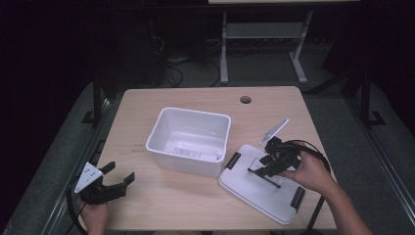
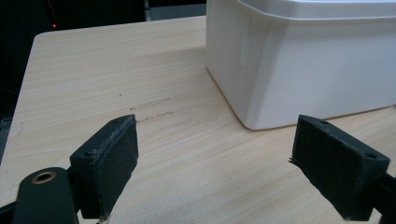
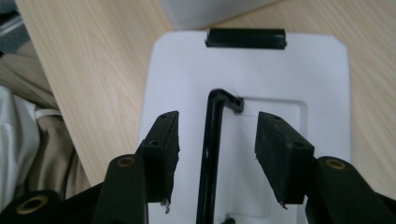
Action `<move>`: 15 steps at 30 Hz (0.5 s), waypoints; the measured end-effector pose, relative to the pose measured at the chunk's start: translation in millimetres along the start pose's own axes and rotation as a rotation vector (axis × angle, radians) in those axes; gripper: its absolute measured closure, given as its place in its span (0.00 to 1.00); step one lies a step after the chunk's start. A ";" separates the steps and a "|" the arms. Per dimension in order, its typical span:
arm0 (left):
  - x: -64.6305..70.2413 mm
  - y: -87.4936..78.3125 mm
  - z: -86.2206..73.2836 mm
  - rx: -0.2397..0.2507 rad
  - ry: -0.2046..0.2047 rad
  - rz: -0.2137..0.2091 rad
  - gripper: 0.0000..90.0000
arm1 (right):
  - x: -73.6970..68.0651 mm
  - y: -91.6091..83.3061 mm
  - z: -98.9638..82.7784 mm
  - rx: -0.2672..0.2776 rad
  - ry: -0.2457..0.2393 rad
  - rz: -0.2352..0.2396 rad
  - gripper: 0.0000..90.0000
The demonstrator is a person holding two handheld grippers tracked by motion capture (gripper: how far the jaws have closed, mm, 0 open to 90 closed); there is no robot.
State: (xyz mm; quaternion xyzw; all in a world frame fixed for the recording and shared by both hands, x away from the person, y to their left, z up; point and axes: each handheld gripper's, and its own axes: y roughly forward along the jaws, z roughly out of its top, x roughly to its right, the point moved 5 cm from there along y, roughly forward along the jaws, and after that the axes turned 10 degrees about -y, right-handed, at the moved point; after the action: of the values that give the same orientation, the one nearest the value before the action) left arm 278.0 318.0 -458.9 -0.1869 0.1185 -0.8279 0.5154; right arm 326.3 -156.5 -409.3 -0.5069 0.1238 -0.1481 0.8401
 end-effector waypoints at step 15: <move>0.3 0.2 -0.1 -0.001 0.001 0.001 0.15 | -3.0 11.1 -12.6 -0.018 0.004 0.012 0.59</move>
State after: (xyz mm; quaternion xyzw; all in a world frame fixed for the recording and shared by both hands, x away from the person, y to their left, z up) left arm 278.1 317.6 -459.0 -0.1868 0.1191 -0.8277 0.5155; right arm 320.4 -160.8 -424.8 -0.5133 0.1299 -0.1429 0.8362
